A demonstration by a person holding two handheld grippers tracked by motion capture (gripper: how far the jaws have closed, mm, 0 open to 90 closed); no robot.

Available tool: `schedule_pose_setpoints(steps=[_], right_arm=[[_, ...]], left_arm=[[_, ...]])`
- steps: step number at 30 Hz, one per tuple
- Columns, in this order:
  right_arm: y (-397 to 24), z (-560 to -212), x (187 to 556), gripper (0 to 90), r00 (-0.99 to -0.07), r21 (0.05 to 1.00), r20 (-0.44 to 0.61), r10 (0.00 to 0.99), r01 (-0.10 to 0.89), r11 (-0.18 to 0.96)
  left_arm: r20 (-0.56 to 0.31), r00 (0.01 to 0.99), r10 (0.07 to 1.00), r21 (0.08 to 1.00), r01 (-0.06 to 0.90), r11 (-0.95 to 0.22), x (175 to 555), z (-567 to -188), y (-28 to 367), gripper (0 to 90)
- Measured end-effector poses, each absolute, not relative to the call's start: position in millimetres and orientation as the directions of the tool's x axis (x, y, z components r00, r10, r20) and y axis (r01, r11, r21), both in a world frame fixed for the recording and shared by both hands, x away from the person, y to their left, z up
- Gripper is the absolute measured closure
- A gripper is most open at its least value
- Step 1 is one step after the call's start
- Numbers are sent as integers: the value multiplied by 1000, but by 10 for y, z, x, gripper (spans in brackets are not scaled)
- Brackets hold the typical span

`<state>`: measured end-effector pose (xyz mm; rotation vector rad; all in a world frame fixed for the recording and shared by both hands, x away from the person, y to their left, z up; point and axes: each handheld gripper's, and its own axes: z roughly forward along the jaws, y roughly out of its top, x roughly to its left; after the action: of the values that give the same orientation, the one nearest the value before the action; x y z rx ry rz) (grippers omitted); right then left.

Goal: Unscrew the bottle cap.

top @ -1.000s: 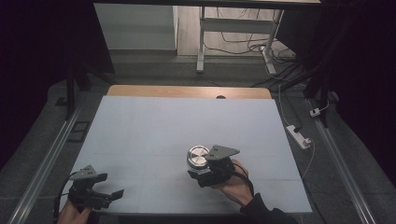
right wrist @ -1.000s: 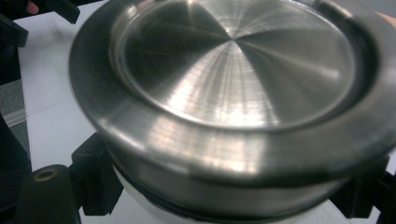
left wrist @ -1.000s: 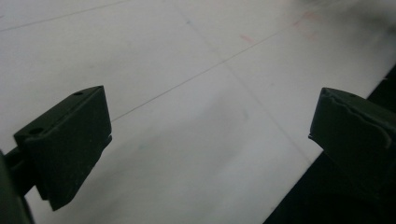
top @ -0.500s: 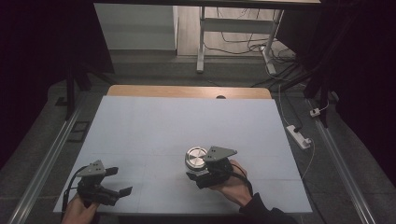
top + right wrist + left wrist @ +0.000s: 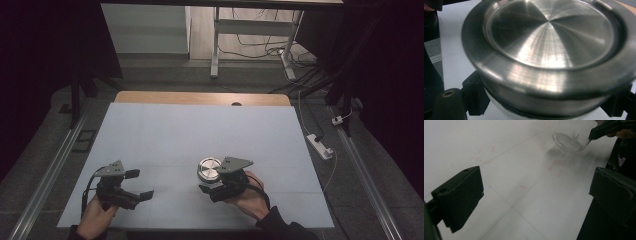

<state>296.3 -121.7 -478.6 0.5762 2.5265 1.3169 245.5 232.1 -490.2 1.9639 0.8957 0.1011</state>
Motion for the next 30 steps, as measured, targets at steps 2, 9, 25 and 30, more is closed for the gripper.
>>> schedule_pose_setpoints(steps=[2,9,25,30], right_arm=[[-1216,-4788,2965,153,-896,824,-26,444,233,517],[-1222,-4790,2970,153,-902,829,-17,430,228,511],[-1219,-4796,3020,153,-937,829,3,350,198,524],[-1187,-4808,3037,153,-959,823,9,284,168,543]], left_arm=[[-269,738,619,788,539,-299,2512,-4858,2260,0],[-215,798,564,801,474,-365,2706,-4710,2007,0],[-131,932,338,822,293,-488,3093,-4451,1471,0],[-126,972,199,822,214,-527,3156,-4412,1318,0]])
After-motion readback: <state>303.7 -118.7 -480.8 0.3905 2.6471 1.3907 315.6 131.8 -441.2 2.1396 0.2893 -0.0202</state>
